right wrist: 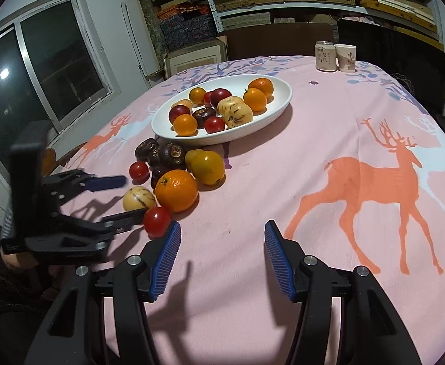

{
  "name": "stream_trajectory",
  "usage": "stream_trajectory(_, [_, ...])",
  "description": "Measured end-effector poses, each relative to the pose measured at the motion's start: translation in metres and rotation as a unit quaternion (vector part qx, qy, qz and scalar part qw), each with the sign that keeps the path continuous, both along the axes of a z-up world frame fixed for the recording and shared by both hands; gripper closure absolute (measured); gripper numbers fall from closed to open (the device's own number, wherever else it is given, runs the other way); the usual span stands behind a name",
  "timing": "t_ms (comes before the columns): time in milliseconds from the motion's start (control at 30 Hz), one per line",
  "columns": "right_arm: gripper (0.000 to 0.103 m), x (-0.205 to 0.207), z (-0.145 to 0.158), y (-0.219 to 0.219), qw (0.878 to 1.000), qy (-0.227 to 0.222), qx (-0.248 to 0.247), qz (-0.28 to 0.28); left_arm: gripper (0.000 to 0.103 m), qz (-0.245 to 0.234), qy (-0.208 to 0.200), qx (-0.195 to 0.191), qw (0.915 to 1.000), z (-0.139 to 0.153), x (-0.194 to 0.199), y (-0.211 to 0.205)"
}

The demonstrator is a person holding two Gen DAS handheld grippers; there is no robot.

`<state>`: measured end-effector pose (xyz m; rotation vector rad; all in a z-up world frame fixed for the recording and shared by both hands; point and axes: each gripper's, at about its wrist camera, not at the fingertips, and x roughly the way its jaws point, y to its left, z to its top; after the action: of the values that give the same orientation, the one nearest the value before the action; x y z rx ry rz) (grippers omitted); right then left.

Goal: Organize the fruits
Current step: 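Grasp a pale yellow fruit with the left tool while the right tool grasps a red tomato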

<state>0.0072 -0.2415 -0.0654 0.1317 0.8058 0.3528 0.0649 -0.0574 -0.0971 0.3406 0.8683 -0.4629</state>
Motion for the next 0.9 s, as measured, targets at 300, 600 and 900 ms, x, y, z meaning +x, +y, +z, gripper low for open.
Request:
stream_trajectory(300, [0.045,-0.011,-0.008,0.031,0.998,0.006,-0.032,0.049,0.063,0.030,-0.018,-0.049,0.9982,0.010,-0.024,0.024])
stream_trajectory(600, [0.047,0.012,-0.016,0.072,0.995,0.022,-0.056,0.073,0.063,0.057,-0.027,-0.043,0.9971,0.016,-0.034,0.042])
stream_trajectory(900, [0.074,0.027,-0.024,0.089,0.996,0.028,-0.056,0.070,0.063,0.064,-0.027,-0.044,0.9966,0.012,-0.030,0.044])
